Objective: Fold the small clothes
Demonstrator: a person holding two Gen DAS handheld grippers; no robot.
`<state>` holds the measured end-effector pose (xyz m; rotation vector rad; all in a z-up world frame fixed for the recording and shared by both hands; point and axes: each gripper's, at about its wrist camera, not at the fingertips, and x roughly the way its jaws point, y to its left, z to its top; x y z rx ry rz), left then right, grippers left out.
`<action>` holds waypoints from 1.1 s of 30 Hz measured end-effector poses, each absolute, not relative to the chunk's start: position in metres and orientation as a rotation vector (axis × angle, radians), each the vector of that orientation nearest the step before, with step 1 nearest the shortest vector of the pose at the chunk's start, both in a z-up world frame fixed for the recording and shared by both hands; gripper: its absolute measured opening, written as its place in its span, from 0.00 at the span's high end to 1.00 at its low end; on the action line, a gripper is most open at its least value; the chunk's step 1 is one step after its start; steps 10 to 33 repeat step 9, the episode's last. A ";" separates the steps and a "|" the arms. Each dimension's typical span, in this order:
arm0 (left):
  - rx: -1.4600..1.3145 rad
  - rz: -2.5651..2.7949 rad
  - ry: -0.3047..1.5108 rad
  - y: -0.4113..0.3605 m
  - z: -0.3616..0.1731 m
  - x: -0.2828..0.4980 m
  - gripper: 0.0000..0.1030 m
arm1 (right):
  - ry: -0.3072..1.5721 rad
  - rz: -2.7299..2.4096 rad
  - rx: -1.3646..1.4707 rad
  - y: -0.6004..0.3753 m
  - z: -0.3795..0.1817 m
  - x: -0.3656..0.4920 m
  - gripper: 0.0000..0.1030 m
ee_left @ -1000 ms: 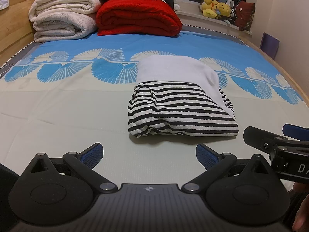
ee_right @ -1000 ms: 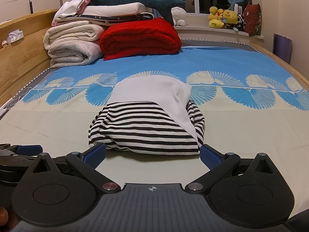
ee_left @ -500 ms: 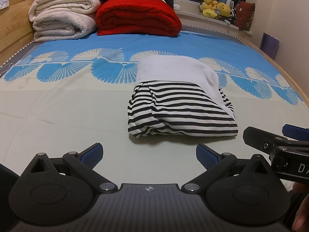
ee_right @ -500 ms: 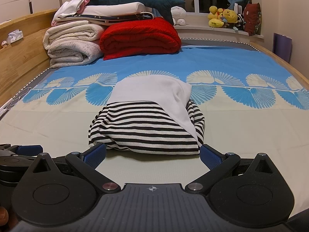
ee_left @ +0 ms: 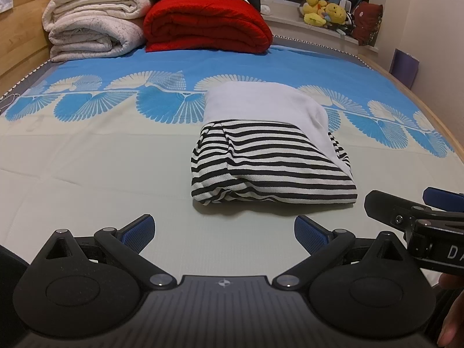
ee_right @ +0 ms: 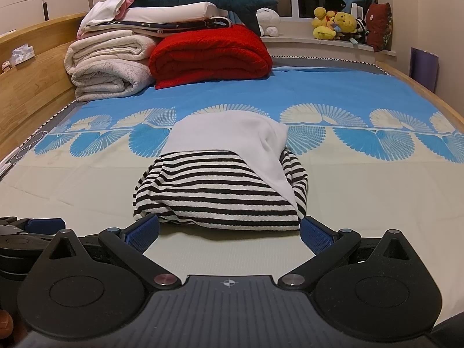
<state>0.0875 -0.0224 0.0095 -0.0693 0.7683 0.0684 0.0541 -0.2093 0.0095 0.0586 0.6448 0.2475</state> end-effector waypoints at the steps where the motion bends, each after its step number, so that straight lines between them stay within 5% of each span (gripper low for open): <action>1: -0.070 0.069 0.768 -0.022 0.010 0.088 0.01 | 0.645 0.247 0.058 -0.209 0.009 0.054 0.01; 33: -0.070 0.073 0.769 -0.024 0.008 0.087 0.01 | 0.655 0.243 0.064 -0.206 0.005 0.052 0.01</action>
